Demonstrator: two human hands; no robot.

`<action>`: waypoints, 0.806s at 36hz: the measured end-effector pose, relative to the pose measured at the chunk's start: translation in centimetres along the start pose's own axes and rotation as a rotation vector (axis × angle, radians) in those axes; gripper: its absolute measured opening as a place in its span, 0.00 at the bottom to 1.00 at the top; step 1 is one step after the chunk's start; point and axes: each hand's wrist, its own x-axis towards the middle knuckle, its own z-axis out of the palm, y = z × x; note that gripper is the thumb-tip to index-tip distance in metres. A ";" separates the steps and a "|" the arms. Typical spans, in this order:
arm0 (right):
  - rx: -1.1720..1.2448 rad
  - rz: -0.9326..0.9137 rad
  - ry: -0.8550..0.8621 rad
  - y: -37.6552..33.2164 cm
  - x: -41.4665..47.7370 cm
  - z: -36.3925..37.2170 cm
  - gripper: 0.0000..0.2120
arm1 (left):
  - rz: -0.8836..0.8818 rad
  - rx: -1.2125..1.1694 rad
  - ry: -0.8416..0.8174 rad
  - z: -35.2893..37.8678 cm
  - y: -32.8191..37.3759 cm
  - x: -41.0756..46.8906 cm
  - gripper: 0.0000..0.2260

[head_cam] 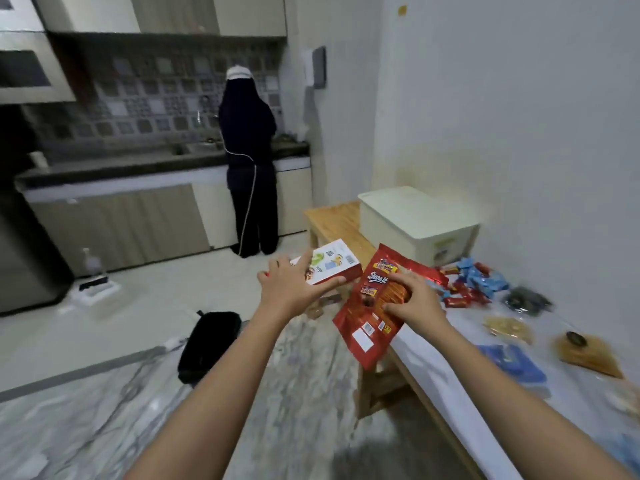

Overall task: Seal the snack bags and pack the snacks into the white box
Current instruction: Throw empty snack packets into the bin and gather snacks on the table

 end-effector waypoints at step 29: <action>-0.145 0.065 -0.678 0.1 37.5 59.6 0.29 | -1.114 -0.261 -0.429 21.4 -48.6 23.9 0.49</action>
